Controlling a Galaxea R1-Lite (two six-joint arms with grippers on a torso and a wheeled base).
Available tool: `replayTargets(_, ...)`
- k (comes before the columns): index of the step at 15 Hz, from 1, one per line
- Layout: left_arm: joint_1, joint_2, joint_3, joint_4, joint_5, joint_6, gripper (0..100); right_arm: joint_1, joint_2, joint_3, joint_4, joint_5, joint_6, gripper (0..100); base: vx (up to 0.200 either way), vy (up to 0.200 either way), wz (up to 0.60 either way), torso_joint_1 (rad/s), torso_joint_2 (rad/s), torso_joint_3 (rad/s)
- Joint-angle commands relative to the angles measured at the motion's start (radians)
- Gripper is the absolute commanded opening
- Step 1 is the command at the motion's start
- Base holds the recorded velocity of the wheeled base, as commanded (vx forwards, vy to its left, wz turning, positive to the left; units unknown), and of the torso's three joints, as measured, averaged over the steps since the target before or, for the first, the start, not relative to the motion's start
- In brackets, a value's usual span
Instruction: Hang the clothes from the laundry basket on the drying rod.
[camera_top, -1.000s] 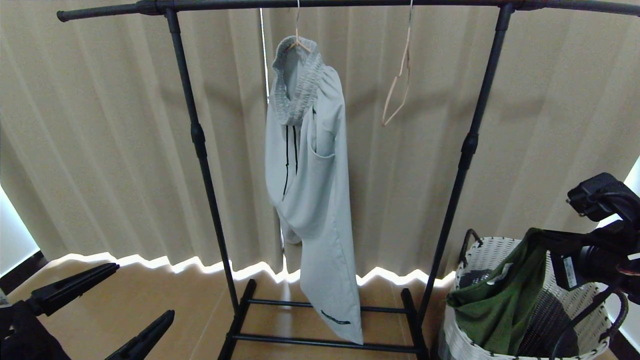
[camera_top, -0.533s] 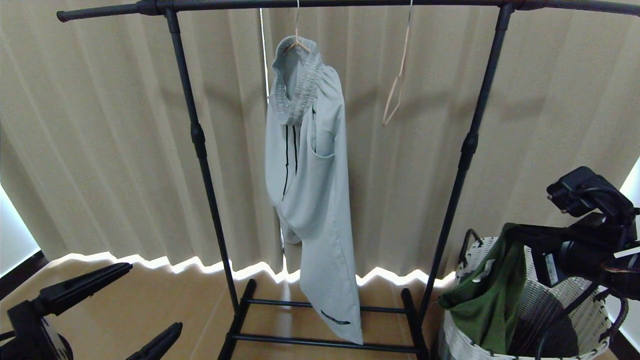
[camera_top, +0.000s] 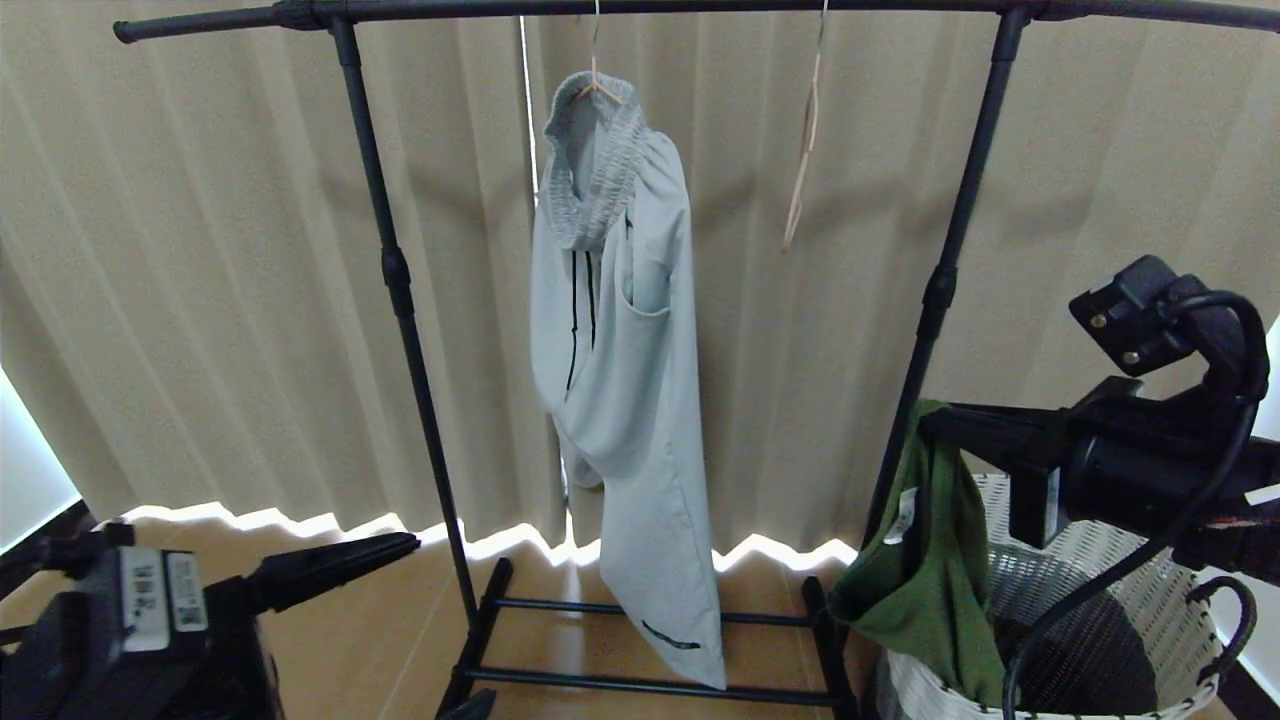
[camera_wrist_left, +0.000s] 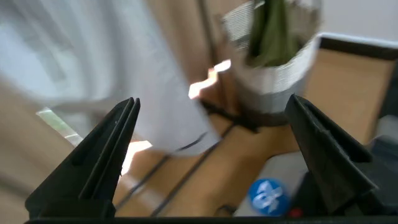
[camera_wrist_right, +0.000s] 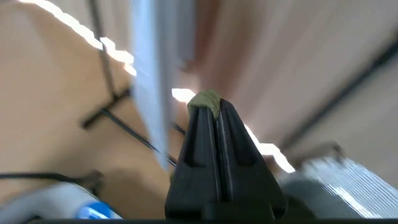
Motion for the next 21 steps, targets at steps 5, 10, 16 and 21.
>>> replayTargets(5, -0.176, 0.372, -0.23, -0.002, 0.03, -0.099, 100, 0.105, -0.002, -0.045, -0.002, 0.126, 0.008, 0, 0.0, 0.0, 0.0, 0.0, 0.0, 0.0)
replayTargets(10, -0.274, 0.547, -0.349, -0.005, 0.096, -0.208, 100, 0.181, 0.0, -0.049, -0.082, 0.13, 0.01, 0, 0.0, 0.0, 0.0, 0.0, 0.0, 0.0)
replayTargets(16, -0.306, 0.737, -0.55, -0.007, 0.144, -0.253, 100, 0.233, -0.002, -0.046, -0.149, 0.189, 0.015, 0, 0.0, 0.0, 0.0, 0.0, 0.0, 0.0)
replayTargets(21, -0.271, 0.818, -0.628, -0.005, 0.219, -0.295, 100, 0.241, -0.026, -0.035, -0.166, 0.206, 0.021, 0, 0.0, 0.0, 0.0, 0.0, 0.0, 0.0)
